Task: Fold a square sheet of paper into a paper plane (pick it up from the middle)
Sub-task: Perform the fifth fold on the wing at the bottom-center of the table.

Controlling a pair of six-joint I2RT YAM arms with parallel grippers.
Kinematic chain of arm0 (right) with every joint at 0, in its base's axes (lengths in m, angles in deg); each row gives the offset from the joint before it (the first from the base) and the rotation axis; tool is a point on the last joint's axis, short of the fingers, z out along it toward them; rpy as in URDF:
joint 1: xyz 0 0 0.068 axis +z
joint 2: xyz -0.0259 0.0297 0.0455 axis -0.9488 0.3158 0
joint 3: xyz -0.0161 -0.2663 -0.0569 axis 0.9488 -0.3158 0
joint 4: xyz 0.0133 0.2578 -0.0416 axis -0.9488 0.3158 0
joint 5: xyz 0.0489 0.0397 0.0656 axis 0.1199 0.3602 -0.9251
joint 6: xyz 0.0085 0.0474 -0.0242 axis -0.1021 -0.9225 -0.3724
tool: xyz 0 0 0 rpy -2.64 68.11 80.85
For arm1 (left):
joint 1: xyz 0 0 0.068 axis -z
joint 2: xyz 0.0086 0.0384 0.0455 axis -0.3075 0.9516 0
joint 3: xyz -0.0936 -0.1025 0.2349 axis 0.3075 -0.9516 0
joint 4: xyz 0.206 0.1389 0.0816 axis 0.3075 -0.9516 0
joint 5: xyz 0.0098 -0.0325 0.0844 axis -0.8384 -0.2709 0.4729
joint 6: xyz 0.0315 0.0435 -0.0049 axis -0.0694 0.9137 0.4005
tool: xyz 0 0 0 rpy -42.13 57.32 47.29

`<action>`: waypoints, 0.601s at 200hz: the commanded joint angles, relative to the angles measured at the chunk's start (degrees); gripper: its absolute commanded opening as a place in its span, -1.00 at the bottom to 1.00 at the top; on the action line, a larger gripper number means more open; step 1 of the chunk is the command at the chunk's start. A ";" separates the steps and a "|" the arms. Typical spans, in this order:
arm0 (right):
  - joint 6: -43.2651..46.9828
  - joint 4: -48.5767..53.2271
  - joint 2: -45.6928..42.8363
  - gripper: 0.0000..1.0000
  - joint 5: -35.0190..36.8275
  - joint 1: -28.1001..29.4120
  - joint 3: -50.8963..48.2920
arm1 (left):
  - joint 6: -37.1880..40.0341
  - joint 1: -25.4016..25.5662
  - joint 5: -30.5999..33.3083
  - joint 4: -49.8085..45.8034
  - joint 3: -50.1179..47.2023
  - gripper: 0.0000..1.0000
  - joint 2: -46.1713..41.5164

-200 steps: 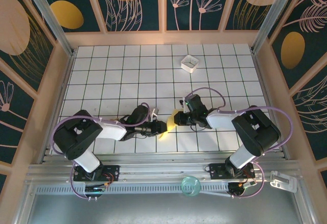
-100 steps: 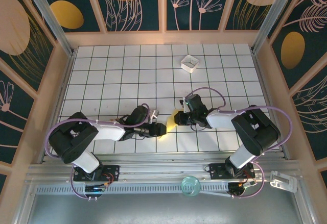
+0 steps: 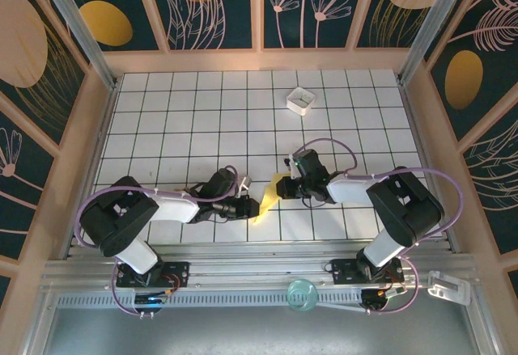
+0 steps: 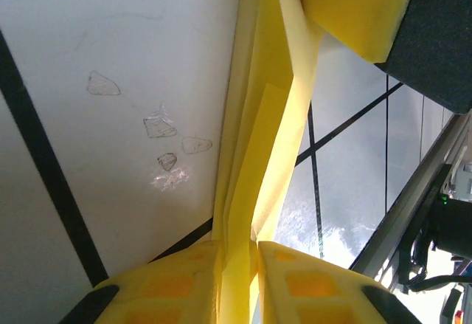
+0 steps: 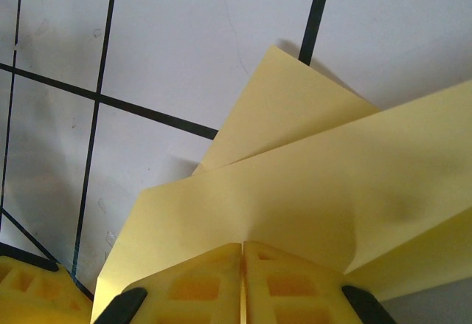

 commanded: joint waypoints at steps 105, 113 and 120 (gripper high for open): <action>3.00 -4.71 -5.27 -0.68 -3.80 -0.39 -2.63 | 2.33 0.45 1.07 -3.14 -0.29 -0.67 3.31; 2.91 -4.78 -5.76 -0.67 -3.92 -0.34 -2.81 | 2.66 0.47 1.39 -3.58 -0.19 -0.67 3.37; 2.86 -4.77 -6.21 -0.67 -4.00 -0.30 -3.00 | 2.91 0.41 1.63 -3.86 -0.12 -0.66 3.55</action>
